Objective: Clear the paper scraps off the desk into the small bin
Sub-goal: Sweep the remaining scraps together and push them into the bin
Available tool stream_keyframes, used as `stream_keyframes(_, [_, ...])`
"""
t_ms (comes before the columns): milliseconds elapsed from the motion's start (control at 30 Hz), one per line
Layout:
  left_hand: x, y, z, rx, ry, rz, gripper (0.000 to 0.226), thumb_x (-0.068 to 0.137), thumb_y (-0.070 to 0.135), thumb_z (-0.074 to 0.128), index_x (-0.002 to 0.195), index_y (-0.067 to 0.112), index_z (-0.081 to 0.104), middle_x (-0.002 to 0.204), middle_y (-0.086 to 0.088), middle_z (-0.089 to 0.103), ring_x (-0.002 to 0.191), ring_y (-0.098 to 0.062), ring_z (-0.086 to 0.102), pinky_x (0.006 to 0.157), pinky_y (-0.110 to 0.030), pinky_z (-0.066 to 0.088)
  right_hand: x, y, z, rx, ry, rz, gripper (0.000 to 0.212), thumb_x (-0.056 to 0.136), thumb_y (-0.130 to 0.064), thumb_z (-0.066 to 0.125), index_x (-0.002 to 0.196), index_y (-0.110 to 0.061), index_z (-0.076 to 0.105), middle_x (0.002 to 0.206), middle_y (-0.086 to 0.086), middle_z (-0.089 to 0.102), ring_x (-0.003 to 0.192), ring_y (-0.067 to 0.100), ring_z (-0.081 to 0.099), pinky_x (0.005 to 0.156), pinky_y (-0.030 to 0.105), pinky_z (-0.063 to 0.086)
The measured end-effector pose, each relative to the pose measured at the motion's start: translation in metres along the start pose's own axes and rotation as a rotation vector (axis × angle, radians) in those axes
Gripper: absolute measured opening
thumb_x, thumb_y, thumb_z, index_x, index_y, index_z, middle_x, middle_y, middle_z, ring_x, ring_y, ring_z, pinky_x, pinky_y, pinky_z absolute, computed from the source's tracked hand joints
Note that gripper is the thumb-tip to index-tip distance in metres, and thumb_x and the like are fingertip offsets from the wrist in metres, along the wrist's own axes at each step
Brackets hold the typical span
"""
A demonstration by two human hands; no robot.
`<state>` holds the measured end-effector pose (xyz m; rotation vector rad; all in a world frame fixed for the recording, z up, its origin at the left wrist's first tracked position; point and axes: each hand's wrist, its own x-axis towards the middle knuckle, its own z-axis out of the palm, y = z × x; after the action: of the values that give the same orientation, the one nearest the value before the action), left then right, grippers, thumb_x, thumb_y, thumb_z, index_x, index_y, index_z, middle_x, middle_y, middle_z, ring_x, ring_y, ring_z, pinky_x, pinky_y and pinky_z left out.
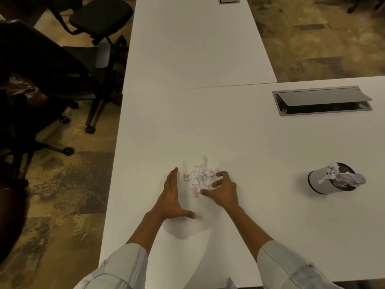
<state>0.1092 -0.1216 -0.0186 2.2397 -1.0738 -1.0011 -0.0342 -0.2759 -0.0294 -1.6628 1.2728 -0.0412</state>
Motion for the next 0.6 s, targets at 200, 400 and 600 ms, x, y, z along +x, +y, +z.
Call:
stream_keyframes(200, [0.017, 0.002, -0.003, 0.313, -0.007, 0.045, 0.164, 0.034, 0.081, 0.074, 0.147, 0.014, -0.024, 0.158, -0.008, -0.025, 0.146, -0.026, -0.022, 0.122, -0.046, -0.003, 0.006, 0.024, -0.059, -0.243, -0.021, -0.093, 0.092, 0.048, -0.037, 0.094, 0.127, -0.024, 0.049, 0.113, -0.005, 0.053, 0.086, 0.011, 0.063, 0.071, 0.022, 0.050])
stream_keyframes(400, [0.034, 0.020, 0.009, 0.316, -0.017, -0.054, 0.153, 0.042, 0.059, 0.087, 0.149, 0.015, -0.014, 0.159, -0.007, -0.002, 0.144, -0.031, 0.013, 0.112, -0.044, 0.032, 0.042, -0.002, -0.048, -0.434, -0.139, -0.169, 0.093, 0.060, -0.007, 0.084, 0.141, -0.008, 0.040, 0.128, 0.010, 0.046, 0.097, 0.019, 0.057, 0.081, 0.028, 0.052])
stream_keyframes(600, [0.046, 0.018, 0.011, 0.303, 0.008, 0.035, 0.159, 0.036, 0.073, 0.080, 0.150, 0.014, -0.014, 0.159, -0.010, -0.007, 0.147, -0.030, 0.000, 0.119, -0.045, 0.016, 0.067, -0.038, -0.044, -0.668, -0.301, -0.392, 0.106, 0.060, -0.022, 0.086, 0.149, -0.015, 0.028, 0.134, 0.005, 0.045, 0.115, 0.021, 0.055, 0.082, 0.026, 0.049])
